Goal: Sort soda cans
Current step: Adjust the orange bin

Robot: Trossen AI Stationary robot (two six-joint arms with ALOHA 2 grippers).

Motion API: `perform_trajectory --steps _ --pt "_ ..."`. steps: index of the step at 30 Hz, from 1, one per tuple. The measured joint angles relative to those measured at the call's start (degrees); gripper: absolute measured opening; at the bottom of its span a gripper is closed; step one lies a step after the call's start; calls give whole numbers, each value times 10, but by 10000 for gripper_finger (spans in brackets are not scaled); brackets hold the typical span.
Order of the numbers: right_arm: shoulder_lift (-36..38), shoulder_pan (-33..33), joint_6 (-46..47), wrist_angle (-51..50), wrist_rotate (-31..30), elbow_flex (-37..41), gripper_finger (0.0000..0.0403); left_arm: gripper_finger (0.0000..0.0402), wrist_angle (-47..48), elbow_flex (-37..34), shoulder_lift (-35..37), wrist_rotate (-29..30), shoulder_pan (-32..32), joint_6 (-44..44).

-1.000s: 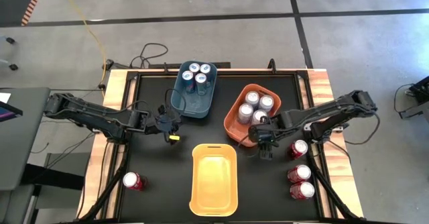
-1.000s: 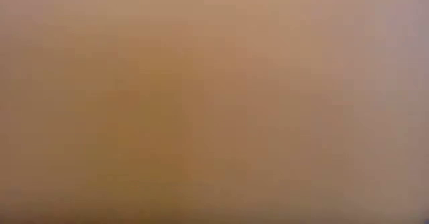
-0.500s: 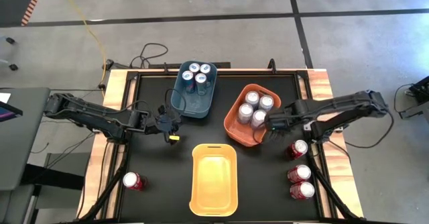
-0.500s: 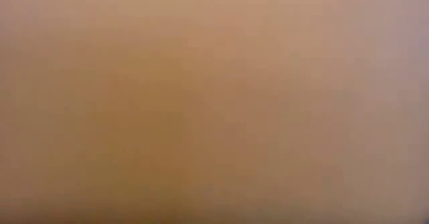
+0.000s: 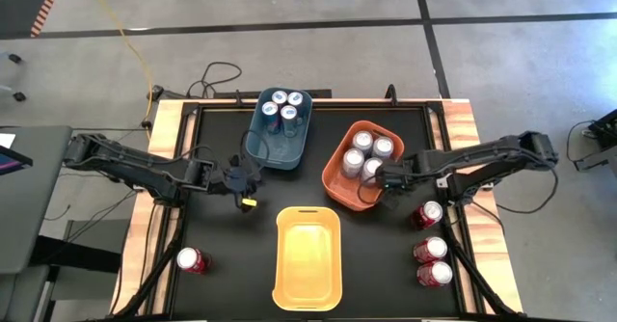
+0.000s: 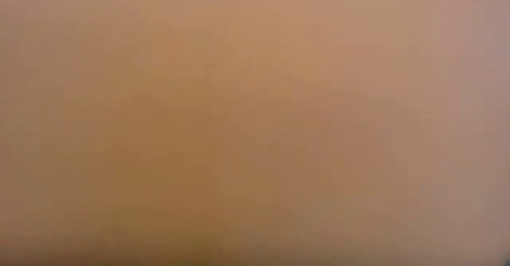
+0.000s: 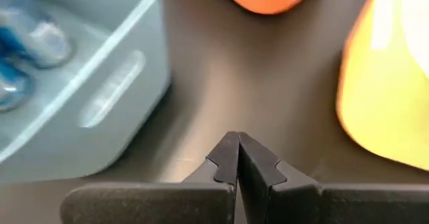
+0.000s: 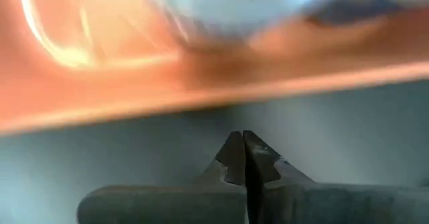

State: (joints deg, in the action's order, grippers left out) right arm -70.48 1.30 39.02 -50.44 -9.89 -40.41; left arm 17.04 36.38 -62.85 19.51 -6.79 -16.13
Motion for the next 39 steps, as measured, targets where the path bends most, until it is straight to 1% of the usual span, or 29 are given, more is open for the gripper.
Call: perform_trajectory --steps 2,6,12,15,21,26,35,39 --pt "0 -4 -13 35 -1 9 12 0 0 0 0 -13 0 -1" --pt "0 -19 -46 86 -3 14 13 0 0 0 0 -14 0 -1" --pt "-3 -66 -107 154 -1 15 11 0 0 0 0 -14 0 -1" --pt "-8 -92 -142 167 -10 14 10 0 1 0 0 -14 0 -1" --pt "-20 -153 -209 177 -7 14 10 0 1 0 0 -14 0 -1" --pt "-33 -204 -282 228 -12 14 10 0 -2 0 0 -14 0 0" --pt "-107 -286 -388 343 -4 8 10 0 -3 0 0 -13 0 0" --pt "-147 -313 -406 376 -2 -11 10 0 -9 0 0 -12 0 6"
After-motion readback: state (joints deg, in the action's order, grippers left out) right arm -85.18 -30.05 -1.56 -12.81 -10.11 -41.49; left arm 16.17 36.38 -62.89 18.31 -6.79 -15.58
